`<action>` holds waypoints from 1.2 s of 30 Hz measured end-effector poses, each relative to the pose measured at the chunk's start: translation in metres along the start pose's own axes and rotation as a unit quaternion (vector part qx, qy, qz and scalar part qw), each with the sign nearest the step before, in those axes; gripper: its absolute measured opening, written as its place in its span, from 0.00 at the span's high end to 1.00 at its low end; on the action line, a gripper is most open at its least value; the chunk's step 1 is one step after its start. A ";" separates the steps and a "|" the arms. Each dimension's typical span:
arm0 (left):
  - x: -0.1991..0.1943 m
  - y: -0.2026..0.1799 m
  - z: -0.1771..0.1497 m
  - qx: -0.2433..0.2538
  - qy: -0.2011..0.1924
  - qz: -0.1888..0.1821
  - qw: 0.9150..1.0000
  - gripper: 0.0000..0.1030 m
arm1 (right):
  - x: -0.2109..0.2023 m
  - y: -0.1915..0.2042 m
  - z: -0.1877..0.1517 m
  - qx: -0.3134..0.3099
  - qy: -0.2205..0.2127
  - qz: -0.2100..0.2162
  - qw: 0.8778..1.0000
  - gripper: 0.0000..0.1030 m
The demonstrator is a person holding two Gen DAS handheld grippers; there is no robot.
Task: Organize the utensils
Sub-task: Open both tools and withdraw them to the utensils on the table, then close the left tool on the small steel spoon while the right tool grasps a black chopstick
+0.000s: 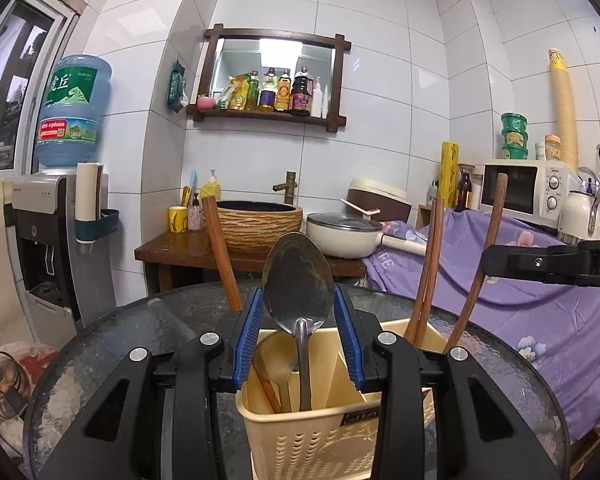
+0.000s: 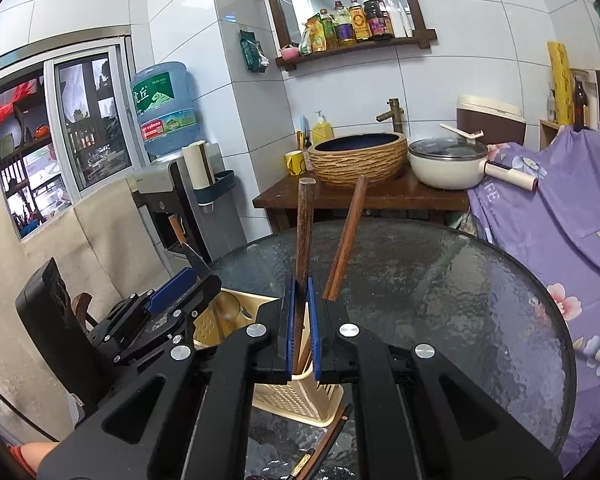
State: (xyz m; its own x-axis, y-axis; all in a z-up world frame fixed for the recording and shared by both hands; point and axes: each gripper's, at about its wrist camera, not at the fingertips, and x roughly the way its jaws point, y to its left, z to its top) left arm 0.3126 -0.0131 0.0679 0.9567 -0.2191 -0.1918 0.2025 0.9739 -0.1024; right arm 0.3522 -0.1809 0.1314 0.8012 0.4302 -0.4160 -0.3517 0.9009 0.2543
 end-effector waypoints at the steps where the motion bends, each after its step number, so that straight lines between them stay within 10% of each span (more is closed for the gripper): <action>1: 0.000 0.000 -0.001 0.002 0.004 -0.003 1.000 0.65 | 0.001 -0.002 -0.001 0.004 0.000 0.000 1.000 0.93; 10: -0.005 -0.006 -0.010 0.024 0.015 -0.019 0.999 0.56 | 0.007 -0.014 -0.006 0.017 0.008 -0.014 1.000 0.90; 14: -0.015 -0.009 -0.010 0.031 0.008 -0.022 0.999 0.42 | 0.007 -0.017 -0.011 0.019 0.007 -0.019 1.000 0.61; 22: -0.048 -0.014 -0.020 0.032 0.056 -0.047 0.997 0.19 | -0.013 -0.021 -0.038 0.032 0.019 -0.037 0.999 0.50; 30: -0.066 -0.037 -0.078 0.090 0.216 -0.100 0.967 0.19 | -0.011 -0.042 -0.115 0.068 0.102 -0.068 0.990 0.45; 36: -0.068 -0.052 -0.119 0.109 0.267 -0.115 0.951 0.19 | -0.010 -0.053 -0.155 0.104 0.135 -0.069 0.983 0.45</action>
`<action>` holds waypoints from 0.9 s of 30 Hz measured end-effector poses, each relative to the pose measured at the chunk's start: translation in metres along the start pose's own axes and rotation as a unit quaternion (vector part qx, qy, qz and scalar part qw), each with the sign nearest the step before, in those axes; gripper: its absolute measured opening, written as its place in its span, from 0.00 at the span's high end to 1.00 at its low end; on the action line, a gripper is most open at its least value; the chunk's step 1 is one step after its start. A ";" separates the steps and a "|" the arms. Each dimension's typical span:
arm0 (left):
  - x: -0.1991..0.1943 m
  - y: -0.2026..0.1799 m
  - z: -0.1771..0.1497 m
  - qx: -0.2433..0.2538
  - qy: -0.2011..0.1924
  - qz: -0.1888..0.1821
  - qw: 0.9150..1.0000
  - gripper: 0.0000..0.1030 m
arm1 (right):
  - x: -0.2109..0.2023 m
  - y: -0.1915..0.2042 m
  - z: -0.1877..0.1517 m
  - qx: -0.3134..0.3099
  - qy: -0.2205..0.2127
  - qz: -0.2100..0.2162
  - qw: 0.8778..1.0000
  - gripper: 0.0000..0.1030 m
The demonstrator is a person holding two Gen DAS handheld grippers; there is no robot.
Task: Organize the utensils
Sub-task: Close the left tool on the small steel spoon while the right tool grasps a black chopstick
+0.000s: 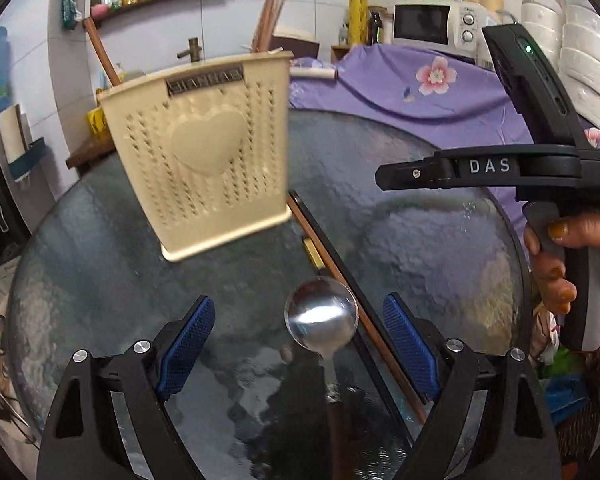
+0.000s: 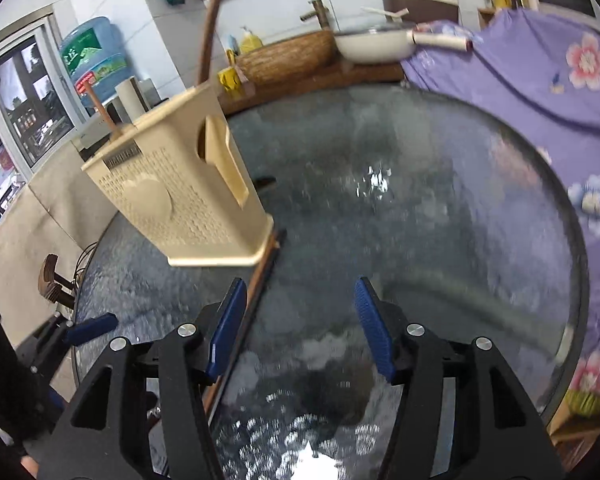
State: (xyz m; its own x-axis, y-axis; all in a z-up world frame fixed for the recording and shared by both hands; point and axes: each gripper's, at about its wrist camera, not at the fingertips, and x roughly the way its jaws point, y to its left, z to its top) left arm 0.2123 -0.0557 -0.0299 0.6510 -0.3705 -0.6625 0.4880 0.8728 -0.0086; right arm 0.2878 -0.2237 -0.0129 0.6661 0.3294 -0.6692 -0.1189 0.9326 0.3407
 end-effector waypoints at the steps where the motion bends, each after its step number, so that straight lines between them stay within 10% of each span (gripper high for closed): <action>1: 0.005 -0.001 -0.002 -0.005 0.007 -0.010 1.000 0.19 | 0.001 0.000 -0.004 0.000 0.003 0.000 1.000 0.45; 17: 0.037 0.013 0.002 -0.051 0.071 -0.046 0.995 0.55 | 0.013 0.009 -0.021 -0.011 0.028 -0.008 1.000 0.45; 27: 0.028 0.037 -0.003 -0.097 0.065 -0.025 0.993 0.56 | 0.048 0.035 -0.017 -0.047 0.064 -0.034 0.996 0.50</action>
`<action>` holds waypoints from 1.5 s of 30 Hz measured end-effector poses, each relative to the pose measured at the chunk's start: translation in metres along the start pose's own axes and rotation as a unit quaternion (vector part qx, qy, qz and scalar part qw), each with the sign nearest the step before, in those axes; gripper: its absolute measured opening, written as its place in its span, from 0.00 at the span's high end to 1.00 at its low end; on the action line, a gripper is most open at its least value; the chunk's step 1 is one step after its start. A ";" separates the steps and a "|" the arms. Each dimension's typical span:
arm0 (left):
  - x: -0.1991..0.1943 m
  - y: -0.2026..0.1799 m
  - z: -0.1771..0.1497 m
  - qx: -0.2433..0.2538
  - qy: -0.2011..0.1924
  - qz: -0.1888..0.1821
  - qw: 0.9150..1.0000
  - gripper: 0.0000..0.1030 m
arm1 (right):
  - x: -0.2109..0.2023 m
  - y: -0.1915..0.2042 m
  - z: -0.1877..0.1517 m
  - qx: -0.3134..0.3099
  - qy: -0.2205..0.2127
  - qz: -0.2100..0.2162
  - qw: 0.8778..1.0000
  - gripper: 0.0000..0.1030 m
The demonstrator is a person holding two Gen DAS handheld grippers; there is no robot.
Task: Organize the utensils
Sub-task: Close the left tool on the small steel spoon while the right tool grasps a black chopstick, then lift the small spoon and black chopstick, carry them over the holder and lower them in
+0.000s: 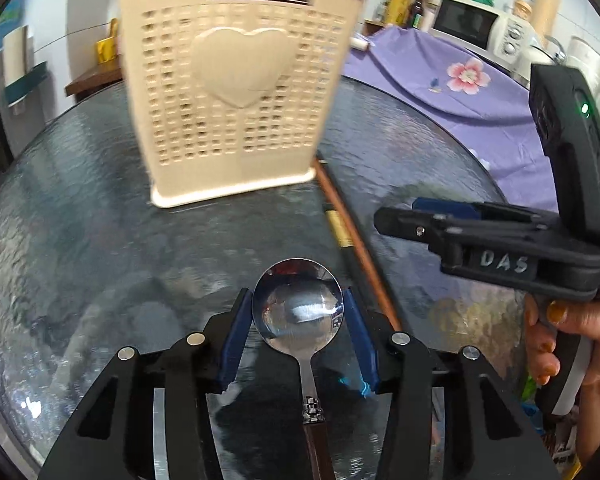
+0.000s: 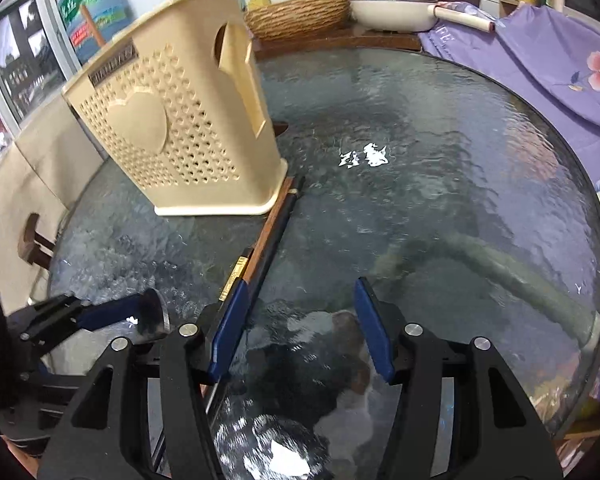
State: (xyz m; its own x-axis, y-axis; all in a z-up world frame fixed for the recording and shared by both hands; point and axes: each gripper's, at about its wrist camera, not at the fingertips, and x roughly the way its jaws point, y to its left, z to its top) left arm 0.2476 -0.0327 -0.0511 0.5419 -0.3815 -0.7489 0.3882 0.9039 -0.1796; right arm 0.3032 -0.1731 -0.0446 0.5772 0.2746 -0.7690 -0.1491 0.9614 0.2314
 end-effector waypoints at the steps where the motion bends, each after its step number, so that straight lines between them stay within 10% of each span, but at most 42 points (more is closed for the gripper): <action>1: -0.001 0.003 0.000 -0.003 0.000 0.000 1.000 0.56 | 0.003 0.003 0.001 -0.004 0.002 -0.005 1.000 0.51; 26: -0.005 0.015 0.002 -0.017 -0.004 0.031 0.999 0.56 | 0.038 0.011 0.039 -0.042 0.029 -0.089 0.995 0.72; 45: -0.018 0.013 0.012 -0.014 -0.043 0.039 0.998 0.56 | 0.040 -0.009 0.052 -0.022 0.016 -0.066 0.997 0.92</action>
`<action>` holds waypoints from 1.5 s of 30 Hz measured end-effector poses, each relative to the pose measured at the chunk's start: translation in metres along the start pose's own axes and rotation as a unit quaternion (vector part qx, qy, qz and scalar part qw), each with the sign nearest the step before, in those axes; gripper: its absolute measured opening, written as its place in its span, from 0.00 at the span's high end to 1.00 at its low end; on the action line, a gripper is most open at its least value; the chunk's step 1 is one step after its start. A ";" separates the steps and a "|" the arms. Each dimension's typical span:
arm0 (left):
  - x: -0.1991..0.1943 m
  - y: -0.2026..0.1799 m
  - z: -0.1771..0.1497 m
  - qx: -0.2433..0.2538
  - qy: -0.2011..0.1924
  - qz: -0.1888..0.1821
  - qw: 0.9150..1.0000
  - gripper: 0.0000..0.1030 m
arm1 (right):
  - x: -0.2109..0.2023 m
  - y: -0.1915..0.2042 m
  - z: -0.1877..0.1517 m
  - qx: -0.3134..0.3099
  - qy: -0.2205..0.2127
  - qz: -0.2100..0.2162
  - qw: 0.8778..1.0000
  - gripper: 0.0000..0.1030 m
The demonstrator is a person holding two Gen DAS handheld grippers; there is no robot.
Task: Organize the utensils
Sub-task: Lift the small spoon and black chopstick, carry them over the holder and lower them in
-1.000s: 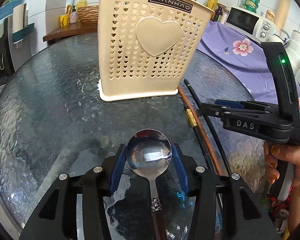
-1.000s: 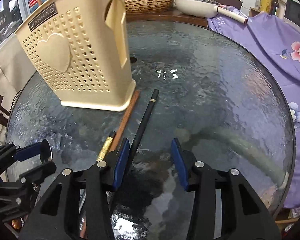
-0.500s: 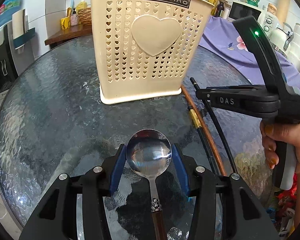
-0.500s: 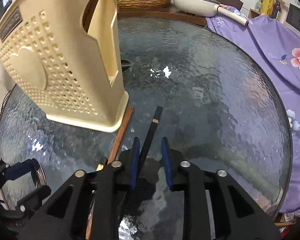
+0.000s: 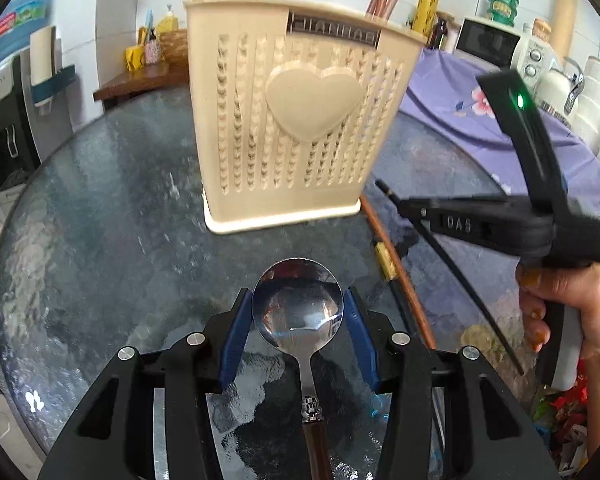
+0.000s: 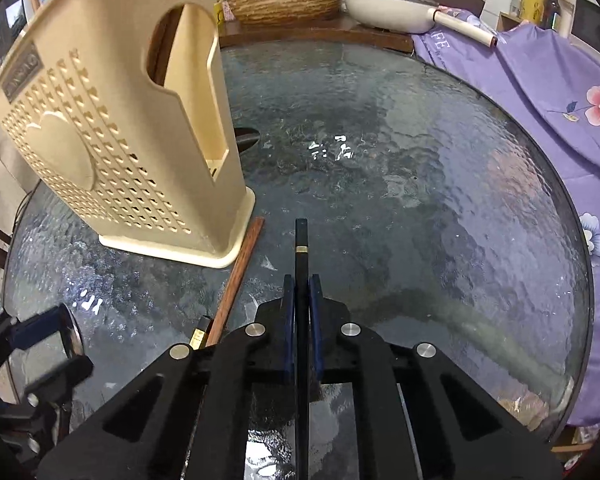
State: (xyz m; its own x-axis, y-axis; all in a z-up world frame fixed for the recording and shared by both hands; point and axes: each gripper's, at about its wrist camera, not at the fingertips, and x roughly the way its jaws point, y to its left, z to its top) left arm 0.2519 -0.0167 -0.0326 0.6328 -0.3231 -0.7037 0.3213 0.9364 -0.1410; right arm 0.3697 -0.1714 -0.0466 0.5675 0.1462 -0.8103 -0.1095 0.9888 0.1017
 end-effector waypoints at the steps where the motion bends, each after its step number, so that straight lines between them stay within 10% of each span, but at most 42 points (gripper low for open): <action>1: -0.003 -0.001 0.001 0.002 -0.007 0.001 1.000 0.56 | -0.003 -0.001 -0.002 0.001 -0.006 0.002 1.000 0.92; 20: -0.075 -0.004 0.035 -0.012 -0.132 -0.002 0.991 0.56 | -0.144 -0.014 -0.003 0.019 -0.187 0.094 0.978 0.92; 45: -0.093 0.002 0.049 -0.026 -0.158 -0.018 0.987 0.56 | -0.186 -0.009 -0.007 0.008 -0.222 0.123 0.967 0.92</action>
State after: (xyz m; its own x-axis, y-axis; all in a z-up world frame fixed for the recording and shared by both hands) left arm 0.2278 0.0087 0.0669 0.8125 -0.3757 -0.4458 0.3162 0.9264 -0.2044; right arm 0.2599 -0.2079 0.0988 0.8207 0.3724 -0.4333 -0.2751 0.9223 0.2716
